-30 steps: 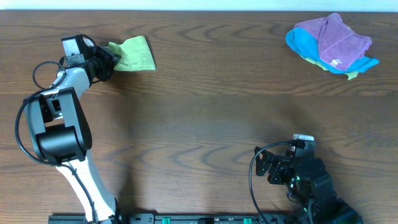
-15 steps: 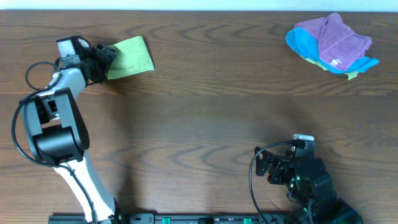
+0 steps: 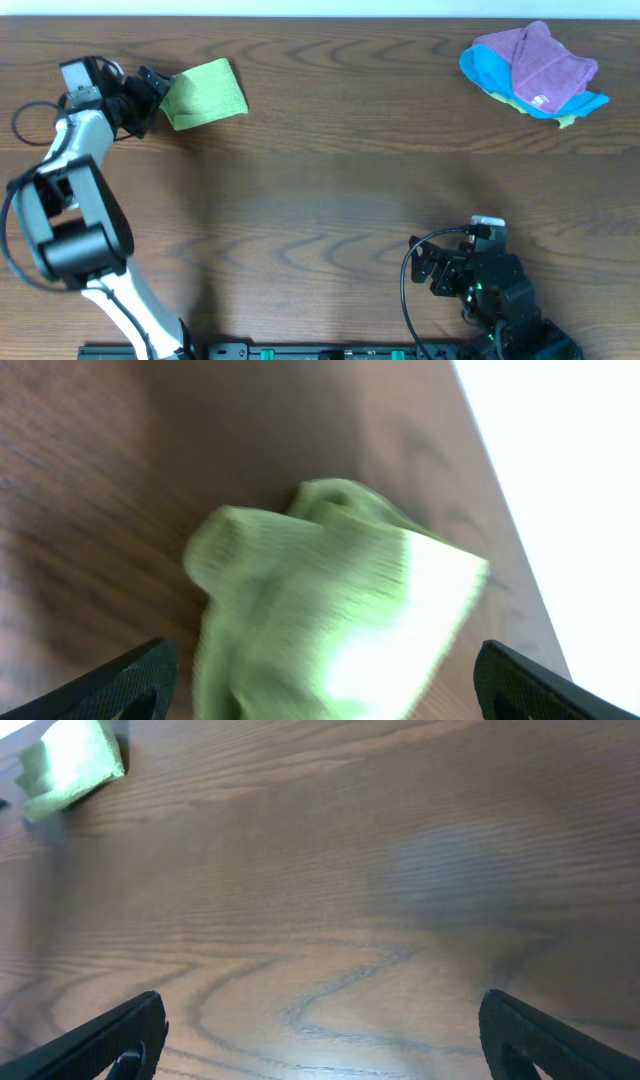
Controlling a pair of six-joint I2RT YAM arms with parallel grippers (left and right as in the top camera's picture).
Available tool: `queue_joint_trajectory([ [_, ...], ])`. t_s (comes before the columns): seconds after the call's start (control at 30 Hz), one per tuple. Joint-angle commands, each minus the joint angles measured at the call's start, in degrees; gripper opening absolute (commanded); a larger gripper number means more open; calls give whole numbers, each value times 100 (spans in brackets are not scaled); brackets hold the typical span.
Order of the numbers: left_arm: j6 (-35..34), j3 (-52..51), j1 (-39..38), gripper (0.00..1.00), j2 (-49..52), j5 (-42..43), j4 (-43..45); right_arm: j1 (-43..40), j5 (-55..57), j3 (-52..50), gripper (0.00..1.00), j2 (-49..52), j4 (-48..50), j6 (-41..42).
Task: Fold the cloth
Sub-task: 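Lower the green cloth and open the left gripper to release it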
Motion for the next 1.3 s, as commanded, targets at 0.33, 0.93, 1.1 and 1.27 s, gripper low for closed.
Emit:
queue_joint_trajectory([
  [0.33, 2358, 70, -754, 96, -1386, -1644, -2645, -28, -2, -7, 99, -28, -4, 74],
  [0.93, 2428, 70, -2011, 96, -2155, -2050, -2848, -28, -2, -4, 99, -28, -2, 74],
  [1.1, 2406, 70, -2024, 95, -2186, -1899, -3119, -28, -2, -4, 99, -28, -4, 74],
  [1.27, 2417, 68, -2017, 96, -2391, -1976, -3526, -28, -2, -4, 99, -28, -4, 74],
])
